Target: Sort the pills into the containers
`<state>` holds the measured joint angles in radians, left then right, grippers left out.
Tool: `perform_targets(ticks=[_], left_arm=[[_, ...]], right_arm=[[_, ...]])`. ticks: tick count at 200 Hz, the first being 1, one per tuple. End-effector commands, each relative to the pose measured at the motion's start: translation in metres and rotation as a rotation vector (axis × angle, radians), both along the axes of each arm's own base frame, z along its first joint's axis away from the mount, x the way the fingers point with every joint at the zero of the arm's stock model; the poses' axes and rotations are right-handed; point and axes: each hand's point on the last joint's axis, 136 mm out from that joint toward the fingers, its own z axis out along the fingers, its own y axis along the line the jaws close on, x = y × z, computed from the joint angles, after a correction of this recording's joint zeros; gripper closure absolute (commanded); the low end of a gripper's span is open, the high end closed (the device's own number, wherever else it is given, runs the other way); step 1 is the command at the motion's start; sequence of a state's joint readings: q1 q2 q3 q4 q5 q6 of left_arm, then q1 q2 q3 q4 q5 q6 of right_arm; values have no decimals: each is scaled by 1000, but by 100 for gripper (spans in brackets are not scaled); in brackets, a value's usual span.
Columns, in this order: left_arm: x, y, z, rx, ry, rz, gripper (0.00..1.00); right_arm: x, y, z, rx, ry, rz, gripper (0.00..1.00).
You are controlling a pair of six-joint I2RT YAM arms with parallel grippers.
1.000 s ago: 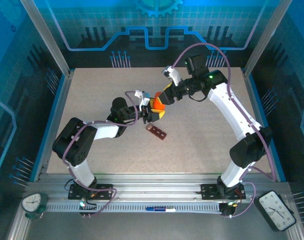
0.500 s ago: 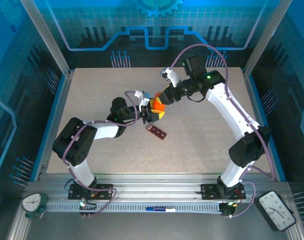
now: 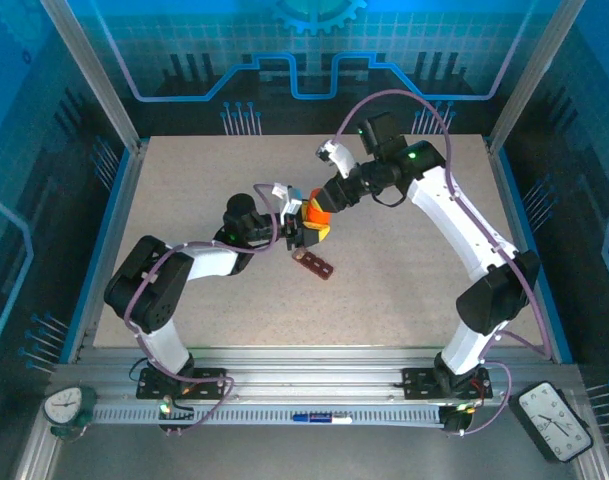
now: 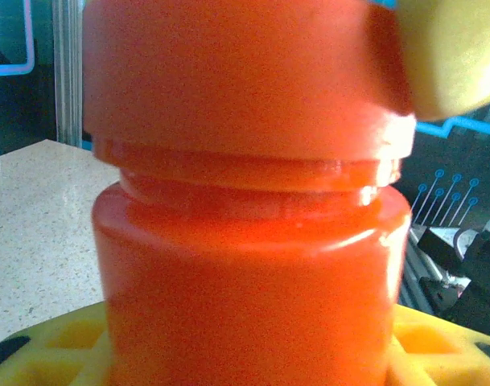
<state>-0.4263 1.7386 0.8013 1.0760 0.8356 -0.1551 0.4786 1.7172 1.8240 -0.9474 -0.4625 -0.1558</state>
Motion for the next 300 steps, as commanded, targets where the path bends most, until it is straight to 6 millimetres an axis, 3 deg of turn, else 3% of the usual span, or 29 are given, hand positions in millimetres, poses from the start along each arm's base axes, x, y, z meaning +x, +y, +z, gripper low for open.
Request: perform_targets(ticks=[1, 77, 118, 151, 182, 215, 252, 300], left_arm=[[2, 3, 37, -33, -106, 15, 100], [12, 9, 37, 5, -132, 121, 100], [16, 11, 33, 54, -146, 168, 100], [20, 13, 27, 66, -132, 191, 100], [20, 14, 21, 72, -121, 189, 100], [16, 14, 17, 67, -96, 153, 100], [9, 13, 15, 64, -87, 95, 100], [4, 13, 12, 74, -55, 45, 100]], right_arm=[[-8, 0, -19, -75, 79, -27, 61], [4, -18, -47, -78, 194, -413, 62], [8, -22, -53, -98, 177, -477, 60], [15, -19, -37, -74, 169, -460, 49], [18, -20, 5, 39, 155, -414, 28], [6, -22, 40, 134, 114, -311, 18], [7, -36, 35, 103, 19, -216, 17], [-3, -31, 22, 17, -17, -43, 17]])
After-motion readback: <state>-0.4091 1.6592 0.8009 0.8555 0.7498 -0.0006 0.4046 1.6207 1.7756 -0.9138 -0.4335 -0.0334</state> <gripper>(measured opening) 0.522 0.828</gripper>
